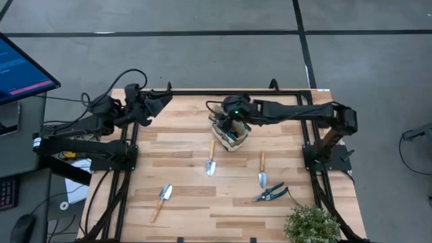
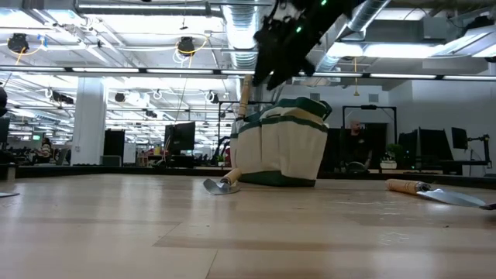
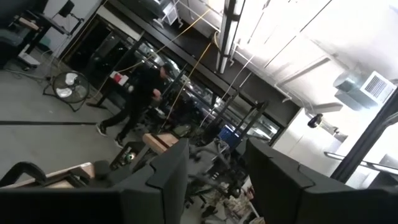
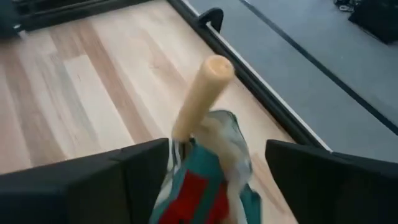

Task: Pick & Place Garden tools in Gardening bag
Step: Put the brown trowel into the gardening bag

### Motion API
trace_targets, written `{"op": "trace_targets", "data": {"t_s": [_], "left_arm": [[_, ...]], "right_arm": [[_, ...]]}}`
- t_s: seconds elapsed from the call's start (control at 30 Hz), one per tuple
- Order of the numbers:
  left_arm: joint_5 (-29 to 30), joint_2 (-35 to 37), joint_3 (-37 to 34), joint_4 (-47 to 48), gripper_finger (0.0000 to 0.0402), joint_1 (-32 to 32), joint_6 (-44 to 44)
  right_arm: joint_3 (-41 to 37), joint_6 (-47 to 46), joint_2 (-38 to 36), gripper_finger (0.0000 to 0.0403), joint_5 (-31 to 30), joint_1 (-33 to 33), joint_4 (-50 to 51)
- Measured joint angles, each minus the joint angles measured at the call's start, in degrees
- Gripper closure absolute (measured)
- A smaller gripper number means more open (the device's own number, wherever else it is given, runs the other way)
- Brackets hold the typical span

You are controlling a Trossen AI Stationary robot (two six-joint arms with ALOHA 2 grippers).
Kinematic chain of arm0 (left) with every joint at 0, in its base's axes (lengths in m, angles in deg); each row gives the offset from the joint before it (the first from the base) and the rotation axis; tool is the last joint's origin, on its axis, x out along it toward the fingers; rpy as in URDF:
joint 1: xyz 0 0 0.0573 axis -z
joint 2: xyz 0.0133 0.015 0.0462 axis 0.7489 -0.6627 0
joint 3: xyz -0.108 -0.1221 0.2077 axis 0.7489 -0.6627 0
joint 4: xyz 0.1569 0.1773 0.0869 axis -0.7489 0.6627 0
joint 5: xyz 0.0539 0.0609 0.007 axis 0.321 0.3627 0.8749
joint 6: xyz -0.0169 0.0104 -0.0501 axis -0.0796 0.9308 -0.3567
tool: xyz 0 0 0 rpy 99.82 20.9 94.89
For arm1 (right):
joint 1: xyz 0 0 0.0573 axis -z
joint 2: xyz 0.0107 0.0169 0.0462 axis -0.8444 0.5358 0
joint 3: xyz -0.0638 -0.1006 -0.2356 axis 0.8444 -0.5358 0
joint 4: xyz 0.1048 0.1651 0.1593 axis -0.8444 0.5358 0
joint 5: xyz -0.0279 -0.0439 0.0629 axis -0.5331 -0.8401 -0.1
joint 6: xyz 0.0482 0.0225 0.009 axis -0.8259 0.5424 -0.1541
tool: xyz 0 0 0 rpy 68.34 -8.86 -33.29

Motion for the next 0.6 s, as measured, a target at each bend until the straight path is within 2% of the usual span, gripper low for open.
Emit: {"op": "trace_targets", "data": {"t_s": [0.1,0.23,0.43,0.53,0.6], "left_arm": [[0.0,0.0,0.0,-0.3,0.0243,0.0,-0.2],[-0.5,0.0,0.0,-0.6,0.0243,0.0,-0.5],[-0.7,0.0,0.0,-0.9,0.0243,0.0,-0.6],[-0.7,0.0,0.0,-1.0,0.0243,0.0,-0.6],[-0.7,0.0,0.0,-1.0,0.0243,0.0,-0.7]], "right_arm": [[0.0,0.0,2.4,0.0124,1.0,0.5,-4.9],[0.0,0.2,3.9,0.0121,5.9,1.7,-10.6],[0.0,0.4,4.2,0.0124,5.9,3.0,-13.4],[0.0,1.1,4.3,0.0153,6.0,3.1,-14.2],[0.0,2.0,4.3,0.0195,6.0,3.1,-14.6]]}}
